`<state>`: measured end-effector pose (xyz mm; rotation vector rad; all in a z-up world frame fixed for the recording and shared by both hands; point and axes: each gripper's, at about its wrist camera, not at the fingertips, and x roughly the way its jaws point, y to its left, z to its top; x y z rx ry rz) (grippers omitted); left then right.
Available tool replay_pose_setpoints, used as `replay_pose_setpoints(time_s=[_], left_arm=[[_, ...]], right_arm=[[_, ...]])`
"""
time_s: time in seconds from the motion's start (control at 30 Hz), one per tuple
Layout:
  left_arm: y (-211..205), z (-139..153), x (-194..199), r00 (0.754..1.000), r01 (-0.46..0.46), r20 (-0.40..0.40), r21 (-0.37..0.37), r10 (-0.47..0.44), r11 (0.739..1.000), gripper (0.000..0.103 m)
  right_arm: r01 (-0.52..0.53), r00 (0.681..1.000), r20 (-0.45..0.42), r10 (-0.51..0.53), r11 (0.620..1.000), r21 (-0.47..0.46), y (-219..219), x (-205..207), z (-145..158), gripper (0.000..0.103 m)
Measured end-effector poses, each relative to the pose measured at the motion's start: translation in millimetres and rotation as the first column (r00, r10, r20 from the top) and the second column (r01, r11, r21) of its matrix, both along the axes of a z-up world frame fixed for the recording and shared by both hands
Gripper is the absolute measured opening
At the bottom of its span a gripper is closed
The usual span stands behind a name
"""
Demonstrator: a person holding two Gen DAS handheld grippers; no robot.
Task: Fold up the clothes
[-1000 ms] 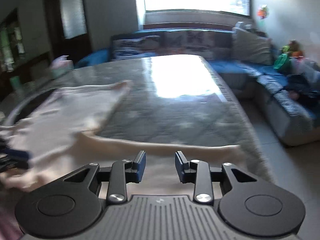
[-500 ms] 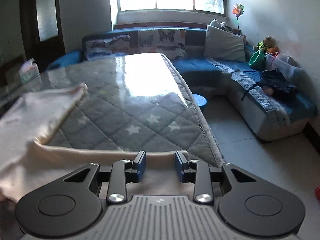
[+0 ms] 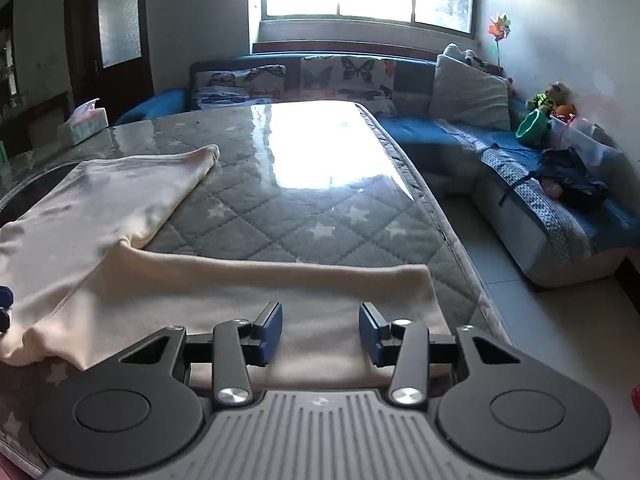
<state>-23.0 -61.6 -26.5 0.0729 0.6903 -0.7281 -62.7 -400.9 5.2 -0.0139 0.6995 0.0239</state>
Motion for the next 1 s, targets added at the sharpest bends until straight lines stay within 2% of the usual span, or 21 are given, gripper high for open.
replay_pose_setpoints(time_s=[0.17,0.3,0.47,0.57,1.0], left_arm=[[-8,9,-1,0.999,0.03,0.035,-0.029,-0.029,0.999,0.031],[-21,8,0,0.999,0.045,0.028,-0.04,-0.044,0.998,0.03],[-33,5,-1,0.997,0.07,0.023,-0.049,-0.069,0.996,0.029],[-39,3,-3,0.997,0.082,0.018,-0.046,-0.081,0.996,0.029],[-49,1,-3,0.997,0.082,0.019,-0.03,-0.081,0.996,0.029]], right_arm=[[0.037,0.999,0.023,-0.038,0.999,0.019,-2,-11,4,0.043],[0.08,0.997,0.009,-0.081,0.997,0.015,-11,-17,-2,0.043],[0.154,0.987,0.042,-0.155,0.988,0.032,-26,-29,5,0.043],[0.191,0.981,0.034,-0.192,0.981,0.034,-35,-29,2,0.043],[0.236,0.971,0.028,-0.237,0.97,0.052,-43,-26,-7,0.042]])
